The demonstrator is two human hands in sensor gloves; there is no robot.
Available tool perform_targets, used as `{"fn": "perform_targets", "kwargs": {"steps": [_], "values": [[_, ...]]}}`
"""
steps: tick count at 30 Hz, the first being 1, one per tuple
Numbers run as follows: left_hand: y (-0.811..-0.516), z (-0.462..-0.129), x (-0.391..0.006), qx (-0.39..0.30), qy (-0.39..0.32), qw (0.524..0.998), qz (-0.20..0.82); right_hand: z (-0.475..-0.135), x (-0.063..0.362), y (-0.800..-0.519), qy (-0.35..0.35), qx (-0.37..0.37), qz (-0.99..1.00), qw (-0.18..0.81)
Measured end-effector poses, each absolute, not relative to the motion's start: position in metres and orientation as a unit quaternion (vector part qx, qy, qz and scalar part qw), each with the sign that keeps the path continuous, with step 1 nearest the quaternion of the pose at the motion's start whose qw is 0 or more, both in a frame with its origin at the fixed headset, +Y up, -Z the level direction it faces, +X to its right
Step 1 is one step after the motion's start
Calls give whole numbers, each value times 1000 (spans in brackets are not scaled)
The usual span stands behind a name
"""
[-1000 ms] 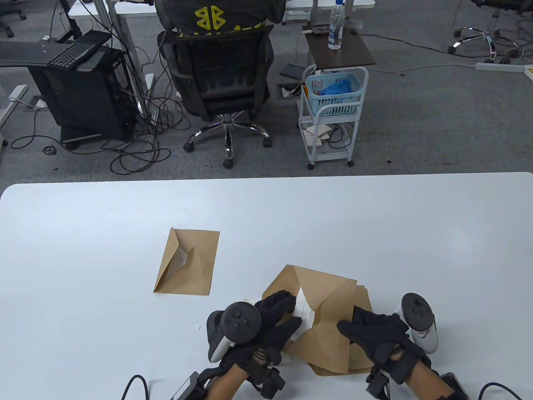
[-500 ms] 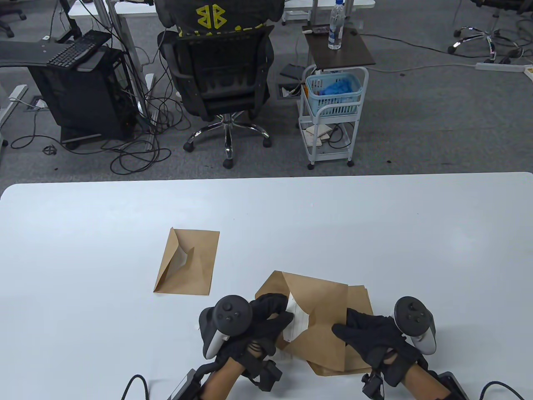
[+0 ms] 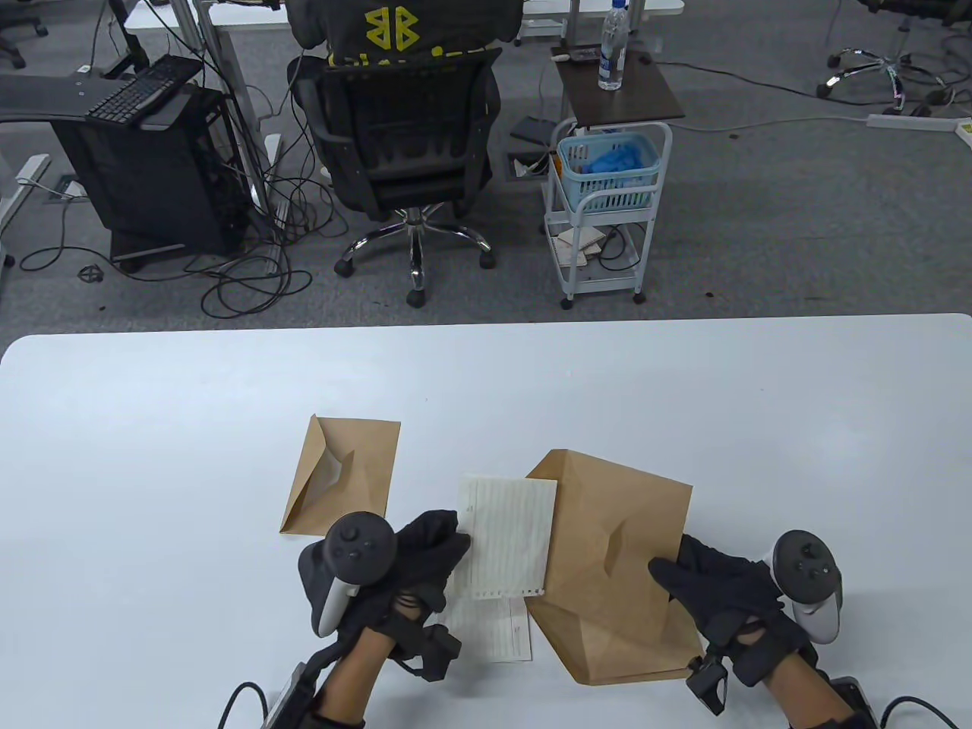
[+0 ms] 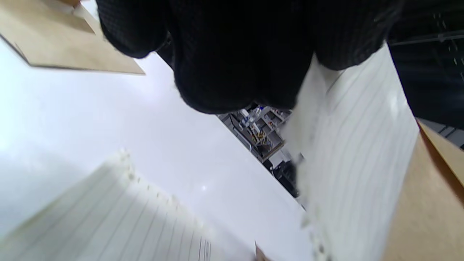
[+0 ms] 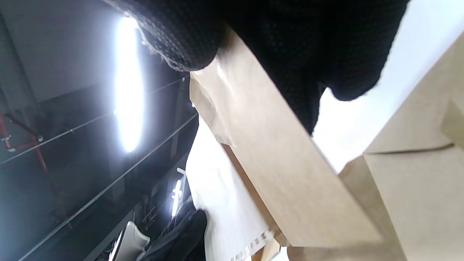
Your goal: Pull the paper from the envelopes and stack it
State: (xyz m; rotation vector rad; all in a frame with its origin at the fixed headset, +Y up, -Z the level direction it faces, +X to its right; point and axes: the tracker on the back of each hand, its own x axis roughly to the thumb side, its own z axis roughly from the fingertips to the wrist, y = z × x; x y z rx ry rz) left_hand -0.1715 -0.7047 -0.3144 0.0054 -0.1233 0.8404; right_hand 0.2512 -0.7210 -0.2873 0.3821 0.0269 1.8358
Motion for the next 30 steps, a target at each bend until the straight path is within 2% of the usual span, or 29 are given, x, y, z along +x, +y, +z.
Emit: {"fn": "perform_targets", "kwargs": {"steps": [7,12,19,22,24,27,30], "values": [[-716,-310,-200,30,-5,905,424,-289,273,-715,-14,141,781,608],[-722,-310,-206,27,11,924,381,-290,289,-713,-33,117,778,616],[-729,-308,-189,-17,-33,948,315,-292,298,-718,-35,94,782,615],[-731,-303,-176,-23,-51,965,256,-292,297,-718,-34,93,783,614],[-734,-303,-167,-46,-82,966,242,-292,296,-719,-32,96,784,612],[-742,-302,-156,-64,-91,966,234,-291,293,-718,-31,101,788,607],[-749,-301,-146,-63,-103,980,155,-290,291,-718,-30,105,788,607]]}}
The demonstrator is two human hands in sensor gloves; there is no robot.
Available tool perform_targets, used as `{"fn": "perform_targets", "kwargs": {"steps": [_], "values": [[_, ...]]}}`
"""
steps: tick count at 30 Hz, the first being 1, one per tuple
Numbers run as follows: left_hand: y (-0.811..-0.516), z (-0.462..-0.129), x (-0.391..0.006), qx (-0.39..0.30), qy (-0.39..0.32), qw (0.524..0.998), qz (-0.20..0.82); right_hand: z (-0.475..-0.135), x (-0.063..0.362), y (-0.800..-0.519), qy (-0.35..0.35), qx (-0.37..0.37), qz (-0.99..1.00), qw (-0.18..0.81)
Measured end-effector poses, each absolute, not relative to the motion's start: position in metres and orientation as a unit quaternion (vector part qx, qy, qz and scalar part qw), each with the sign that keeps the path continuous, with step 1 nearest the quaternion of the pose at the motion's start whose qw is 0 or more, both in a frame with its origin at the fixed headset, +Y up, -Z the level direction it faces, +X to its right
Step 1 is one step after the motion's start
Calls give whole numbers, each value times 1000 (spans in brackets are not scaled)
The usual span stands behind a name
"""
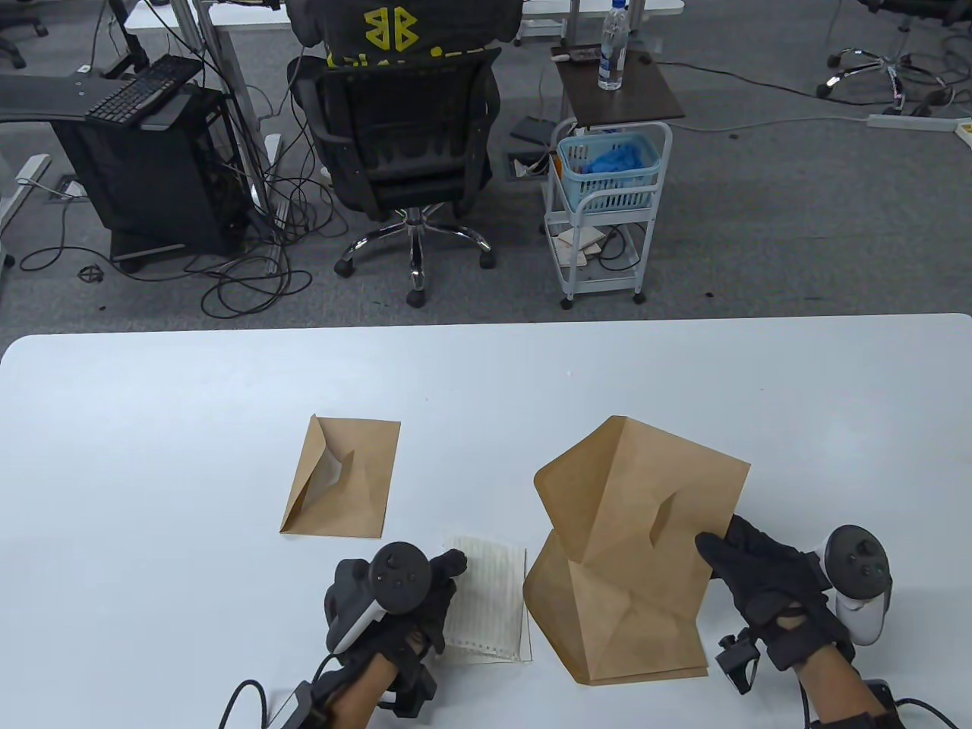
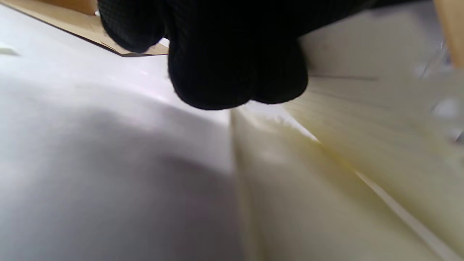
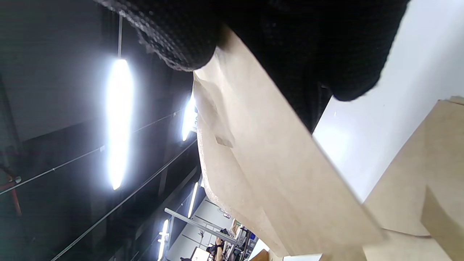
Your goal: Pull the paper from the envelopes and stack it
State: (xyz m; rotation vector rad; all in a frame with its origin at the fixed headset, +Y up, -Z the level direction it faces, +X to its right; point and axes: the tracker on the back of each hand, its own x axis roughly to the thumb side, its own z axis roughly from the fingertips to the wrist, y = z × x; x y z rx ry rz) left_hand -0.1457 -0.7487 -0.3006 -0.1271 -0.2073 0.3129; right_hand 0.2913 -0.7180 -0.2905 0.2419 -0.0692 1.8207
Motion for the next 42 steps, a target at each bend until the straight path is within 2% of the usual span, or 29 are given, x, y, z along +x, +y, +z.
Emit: {"fn": "perform_targets", "kwargs": {"steps": [7,23,26,33,38,42], "values": [[-758,-294,-119,-69,-136,987,-56,-291,290,-719,-25,109,789,604],[-756,-296,-122,-106,-128,986,-22,-291,283,-721,-10,110,797,594],[-743,-297,-122,-84,-141,986,-24,-291,283,-721,-8,113,795,596],[-709,-296,-136,34,-152,987,-37,-290,285,-718,-5,114,789,603],[-705,-297,-151,85,-132,987,-46,-290,285,-718,0,112,789,604],[-713,-297,-159,91,-123,987,-51,-290,284,-718,5,109,790,604]]}}
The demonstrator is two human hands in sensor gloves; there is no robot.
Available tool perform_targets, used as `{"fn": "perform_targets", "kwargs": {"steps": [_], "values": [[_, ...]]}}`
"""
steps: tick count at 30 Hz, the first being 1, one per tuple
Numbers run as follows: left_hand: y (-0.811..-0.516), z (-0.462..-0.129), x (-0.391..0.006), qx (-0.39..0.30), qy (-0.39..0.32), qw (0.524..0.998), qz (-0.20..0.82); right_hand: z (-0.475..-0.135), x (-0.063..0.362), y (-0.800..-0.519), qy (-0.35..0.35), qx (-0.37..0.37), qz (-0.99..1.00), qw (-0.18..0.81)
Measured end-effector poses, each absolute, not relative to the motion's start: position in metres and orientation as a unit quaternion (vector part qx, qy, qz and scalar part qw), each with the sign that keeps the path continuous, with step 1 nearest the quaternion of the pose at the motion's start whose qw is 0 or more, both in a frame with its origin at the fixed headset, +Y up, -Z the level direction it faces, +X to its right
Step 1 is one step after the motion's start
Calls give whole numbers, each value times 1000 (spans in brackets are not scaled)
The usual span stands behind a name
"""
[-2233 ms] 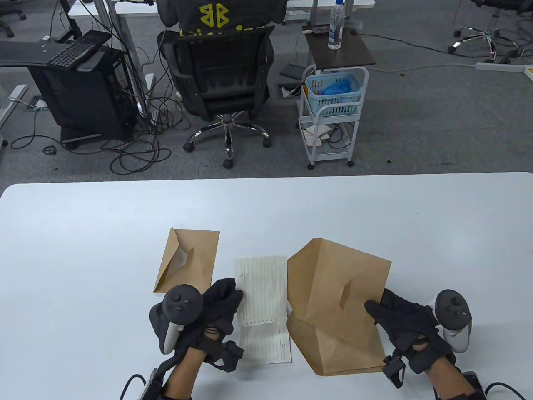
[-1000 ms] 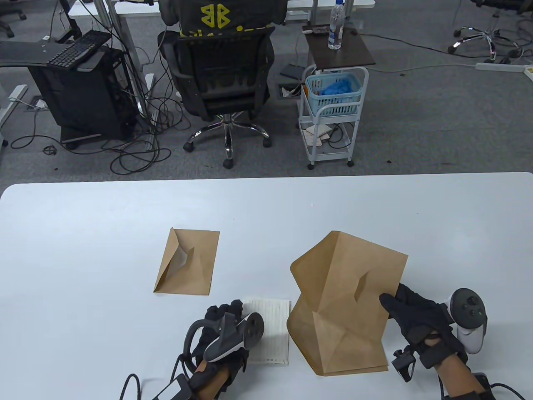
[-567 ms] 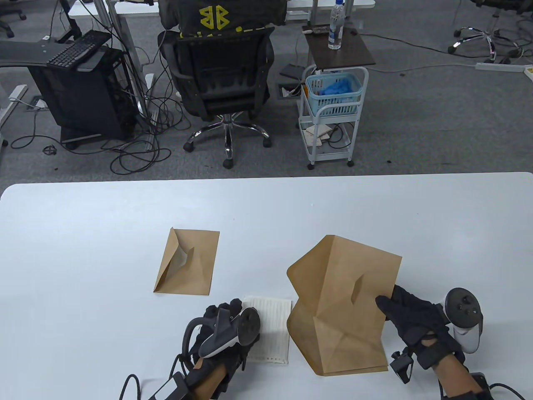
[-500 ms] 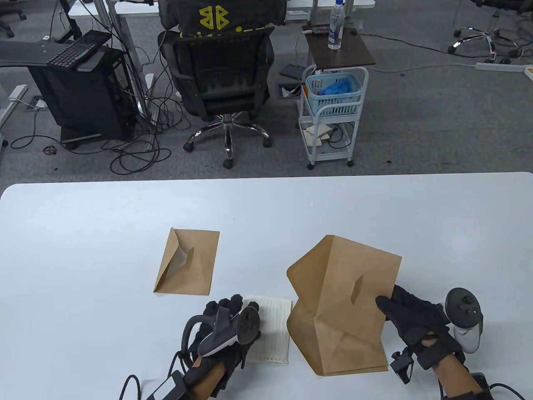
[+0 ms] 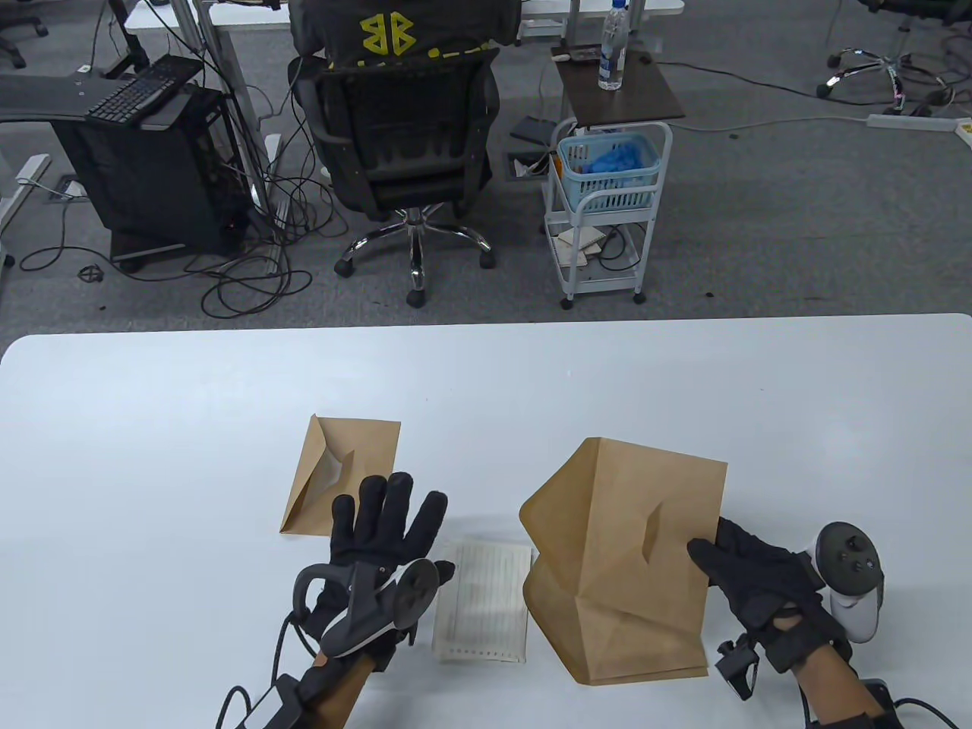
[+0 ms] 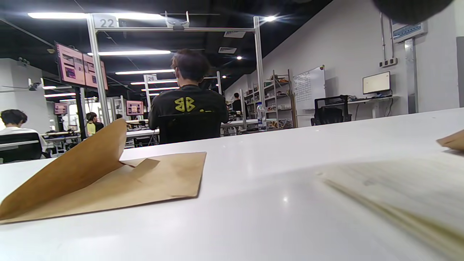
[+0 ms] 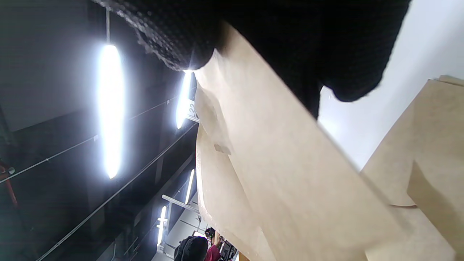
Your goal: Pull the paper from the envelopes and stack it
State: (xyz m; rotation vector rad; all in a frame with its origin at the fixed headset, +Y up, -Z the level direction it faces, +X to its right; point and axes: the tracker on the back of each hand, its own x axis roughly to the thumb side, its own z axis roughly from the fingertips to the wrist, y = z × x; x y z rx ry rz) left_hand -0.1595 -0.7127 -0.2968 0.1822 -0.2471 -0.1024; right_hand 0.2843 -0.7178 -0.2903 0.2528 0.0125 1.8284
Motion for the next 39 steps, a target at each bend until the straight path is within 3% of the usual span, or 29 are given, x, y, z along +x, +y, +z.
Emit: {"fn": "perform_targets", "kwargs": {"steps": [11,23,26,30,39], "values": [[-735,-290,-165,63,-119,990,-43,-295,283,-724,28,83,803,589],[-739,-287,-160,51,-128,989,-47,-303,264,-748,117,58,838,530],[-739,-286,-159,50,-128,989,-49,-302,256,-752,128,49,876,462],[-739,-285,-158,48,-129,989,-51,-300,245,-751,84,60,945,311],[-739,-285,-157,46,-130,989,-54,-297,227,-753,27,64,993,97]]}}
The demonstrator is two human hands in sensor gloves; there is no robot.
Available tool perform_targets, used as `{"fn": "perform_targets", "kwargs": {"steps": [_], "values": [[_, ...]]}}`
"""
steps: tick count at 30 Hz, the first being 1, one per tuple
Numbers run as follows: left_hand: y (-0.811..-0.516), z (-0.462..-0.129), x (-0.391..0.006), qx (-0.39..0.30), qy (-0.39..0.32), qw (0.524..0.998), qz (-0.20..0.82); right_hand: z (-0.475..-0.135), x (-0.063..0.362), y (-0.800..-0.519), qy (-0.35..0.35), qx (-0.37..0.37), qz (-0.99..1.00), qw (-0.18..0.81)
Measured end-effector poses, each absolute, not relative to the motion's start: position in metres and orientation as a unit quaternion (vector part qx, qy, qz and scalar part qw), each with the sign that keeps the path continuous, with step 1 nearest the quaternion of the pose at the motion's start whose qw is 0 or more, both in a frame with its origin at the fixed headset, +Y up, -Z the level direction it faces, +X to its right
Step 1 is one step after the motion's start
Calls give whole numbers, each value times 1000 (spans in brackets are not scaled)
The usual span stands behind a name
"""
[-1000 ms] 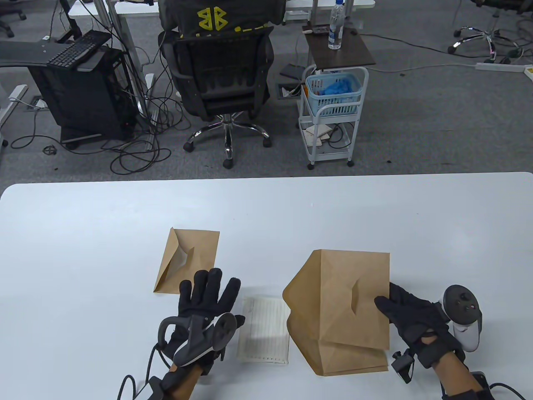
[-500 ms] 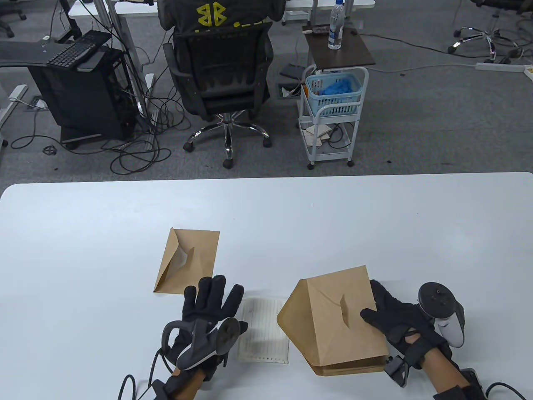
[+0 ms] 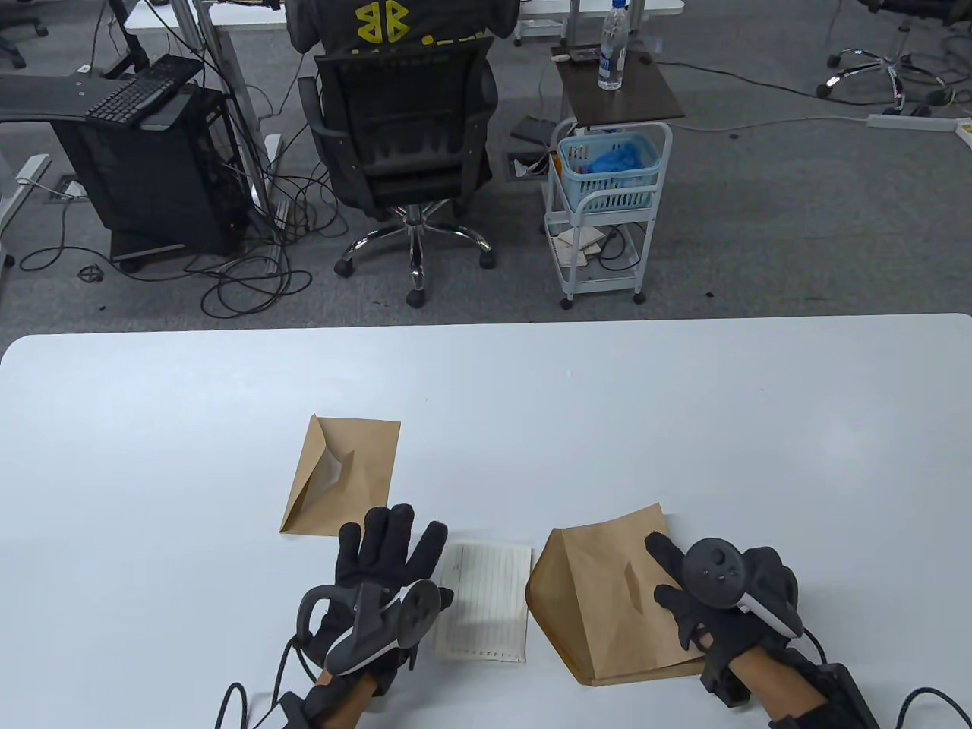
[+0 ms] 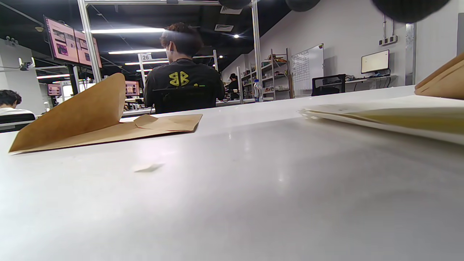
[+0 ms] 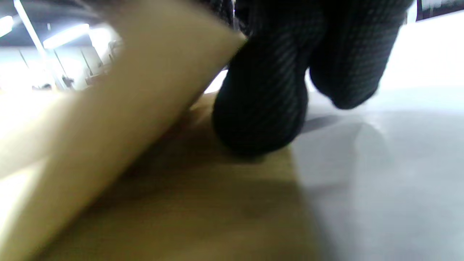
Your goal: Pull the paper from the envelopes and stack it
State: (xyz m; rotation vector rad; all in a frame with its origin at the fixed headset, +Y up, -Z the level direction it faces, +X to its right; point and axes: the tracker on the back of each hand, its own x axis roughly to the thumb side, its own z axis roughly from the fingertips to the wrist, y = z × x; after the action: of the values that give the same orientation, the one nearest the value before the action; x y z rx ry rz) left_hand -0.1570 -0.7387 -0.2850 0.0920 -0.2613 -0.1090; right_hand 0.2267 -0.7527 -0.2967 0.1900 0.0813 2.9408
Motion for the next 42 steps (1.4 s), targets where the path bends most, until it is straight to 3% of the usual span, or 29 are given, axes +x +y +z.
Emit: {"fn": "perform_targets", "kwargs": {"steps": [4,13,17,26,42], "values": [[-739,-285,-156,46,-130,989,-55,-297,218,-756,33,55,998,-11],[-739,-285,-155,48,-133,988,-56,-298,215,-757,51,68,996,-15],[-739,-284,-155,47,-134,988,-57,-300,217,-745,69,88,994,-4],[-739,-285,-156,47,-132,989,-56,-295,223,-703,-73,169,983,25],[-739,-287,-162,46,-124,990,-51,-284,232,-721,-67,160,985,22]]}}
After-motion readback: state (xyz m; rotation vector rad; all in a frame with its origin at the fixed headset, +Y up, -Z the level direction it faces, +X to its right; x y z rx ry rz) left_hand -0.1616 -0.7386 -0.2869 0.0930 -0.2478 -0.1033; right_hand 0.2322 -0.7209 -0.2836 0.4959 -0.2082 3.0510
